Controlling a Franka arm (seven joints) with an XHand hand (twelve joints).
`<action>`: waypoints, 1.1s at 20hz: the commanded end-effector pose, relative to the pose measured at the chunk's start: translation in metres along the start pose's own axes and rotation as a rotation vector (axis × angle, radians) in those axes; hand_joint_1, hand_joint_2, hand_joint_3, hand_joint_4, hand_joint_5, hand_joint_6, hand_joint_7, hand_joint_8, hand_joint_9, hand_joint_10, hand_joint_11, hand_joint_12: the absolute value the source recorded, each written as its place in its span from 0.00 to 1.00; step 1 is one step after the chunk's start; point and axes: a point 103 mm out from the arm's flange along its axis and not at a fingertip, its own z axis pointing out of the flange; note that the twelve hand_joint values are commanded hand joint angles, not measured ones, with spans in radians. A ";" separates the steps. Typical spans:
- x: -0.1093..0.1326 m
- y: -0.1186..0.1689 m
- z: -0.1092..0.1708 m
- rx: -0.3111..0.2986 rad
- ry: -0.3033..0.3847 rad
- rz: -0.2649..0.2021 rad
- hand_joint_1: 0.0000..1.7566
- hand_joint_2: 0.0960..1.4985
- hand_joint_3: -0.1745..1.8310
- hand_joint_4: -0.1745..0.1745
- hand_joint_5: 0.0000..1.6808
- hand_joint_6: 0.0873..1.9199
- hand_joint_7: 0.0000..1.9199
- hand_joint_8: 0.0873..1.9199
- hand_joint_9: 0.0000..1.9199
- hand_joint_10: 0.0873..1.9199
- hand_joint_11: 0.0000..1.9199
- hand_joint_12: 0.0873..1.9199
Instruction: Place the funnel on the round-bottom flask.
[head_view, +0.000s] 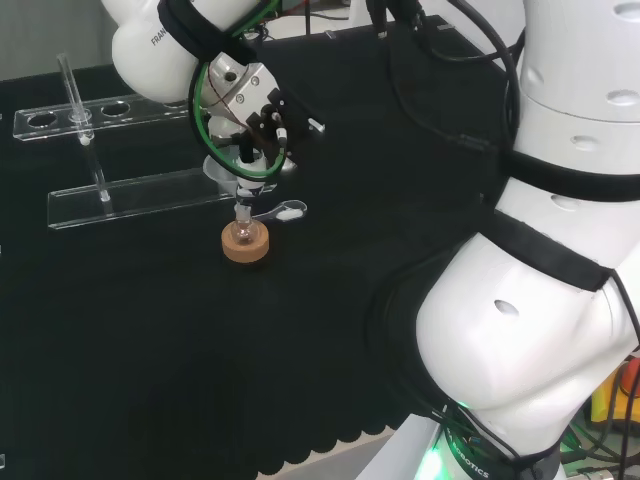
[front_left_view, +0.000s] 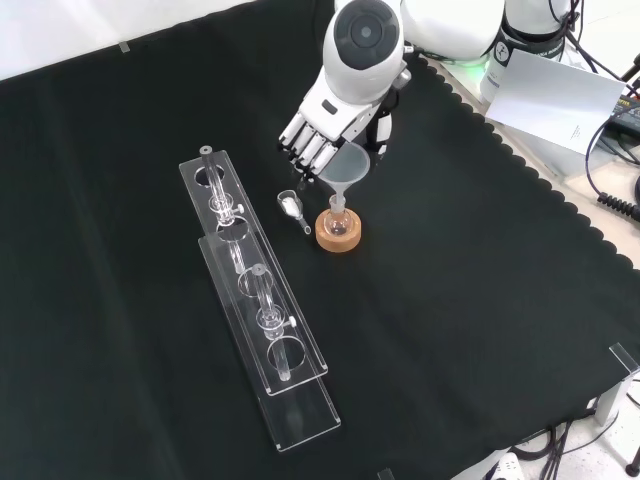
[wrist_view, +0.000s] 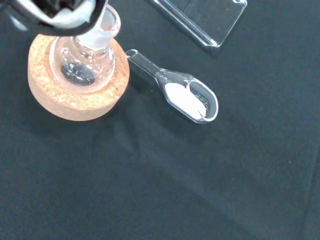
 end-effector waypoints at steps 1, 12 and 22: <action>0.002 0.001 0.002 0.002 0.007 -0.001 0.45 0.41 0.35 0.35 0.27 0.11 0.16 0.37 0.29 0.31 0.12 0.69; 0.004 0.003 0.005 0.010 0.018 0.001 0.45 0.41 0.35 0.34 0.26 0.11 0.16 0.37 0.29 0.31 0.12 0.69; 0.004 0.003 0.016 0.004 0.035 0.000 0.44 0.41 0.35 0.33 0.22 0.10 0.13 0.37 0.27 0.31 0.12 0.69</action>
